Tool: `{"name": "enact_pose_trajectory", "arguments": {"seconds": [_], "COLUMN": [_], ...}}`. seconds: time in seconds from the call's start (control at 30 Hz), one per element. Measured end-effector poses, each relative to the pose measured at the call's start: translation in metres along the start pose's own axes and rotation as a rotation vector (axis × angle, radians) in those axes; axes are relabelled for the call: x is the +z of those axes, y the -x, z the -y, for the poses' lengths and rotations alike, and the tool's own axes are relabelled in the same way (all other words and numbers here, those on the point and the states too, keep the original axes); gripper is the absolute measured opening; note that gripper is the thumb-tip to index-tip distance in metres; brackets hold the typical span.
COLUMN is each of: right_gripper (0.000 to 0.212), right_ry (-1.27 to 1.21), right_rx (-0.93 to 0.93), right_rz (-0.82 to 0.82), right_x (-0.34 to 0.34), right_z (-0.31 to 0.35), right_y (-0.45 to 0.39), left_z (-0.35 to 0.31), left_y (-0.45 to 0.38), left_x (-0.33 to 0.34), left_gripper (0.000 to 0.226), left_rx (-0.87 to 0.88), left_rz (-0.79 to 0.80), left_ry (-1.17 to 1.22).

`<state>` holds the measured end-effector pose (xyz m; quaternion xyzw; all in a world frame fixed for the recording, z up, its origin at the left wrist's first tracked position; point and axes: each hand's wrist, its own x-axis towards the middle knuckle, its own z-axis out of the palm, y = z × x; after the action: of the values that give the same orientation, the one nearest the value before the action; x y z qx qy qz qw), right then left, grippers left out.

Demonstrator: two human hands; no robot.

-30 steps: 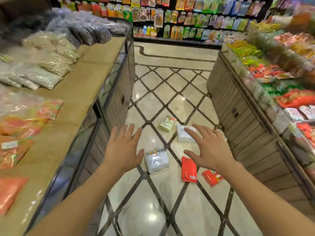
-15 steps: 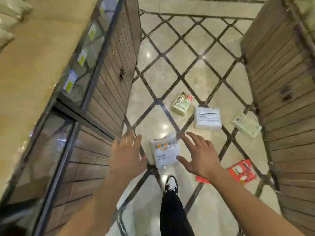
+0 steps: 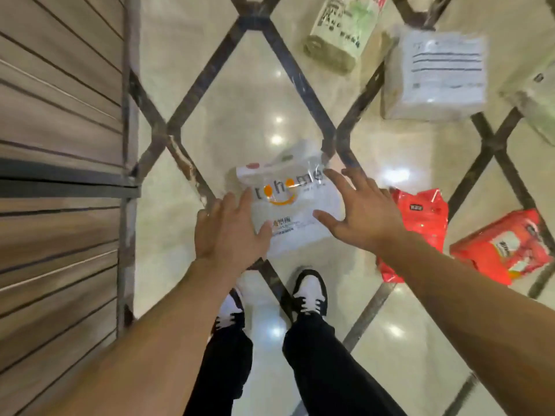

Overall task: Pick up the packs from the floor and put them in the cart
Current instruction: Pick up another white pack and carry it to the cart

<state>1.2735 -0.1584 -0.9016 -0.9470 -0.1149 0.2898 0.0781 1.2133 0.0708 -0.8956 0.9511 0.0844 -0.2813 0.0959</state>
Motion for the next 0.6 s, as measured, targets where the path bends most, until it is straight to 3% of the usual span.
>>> {"name": "enact_pose_trajectory", "arguments": {"seconds": [0.2, 0.3, 0.4, 0.6], "right_gripper": [0.099, 0.101, 0.101, 0.102], "right_ry": [-0.146, -0.483, -0.659, -0.783], "right_rx": [0.111, 0.100, 0.107, 0.171], "right_rz": [0.050, -0.018, -0.089, -0.110], "right_x": [0.115, 0.144, 0.157, 0.134], "right_z": [-0.037, -0.050, -0.056, -0.053], "right_y": [-0.064, -0.082, -0.081, -0.063], "left_z": [0.016, 0.016, 0.006, -0.006], "left_y": [-0.051, -0.057, -0.056, -0.050], "left_x": [0.130, 0.166, 0.182, 0.154], "left_gripper": [0.084, 0.083, 0.083, 0.079], "left_rx": [-0.160, -0.163, -0.107, -0.102], "left_rz": [0.082, 0.062, 0.041, 0.007], "left_ry": [0.113, 0.469, 0.897, 0.935]}}
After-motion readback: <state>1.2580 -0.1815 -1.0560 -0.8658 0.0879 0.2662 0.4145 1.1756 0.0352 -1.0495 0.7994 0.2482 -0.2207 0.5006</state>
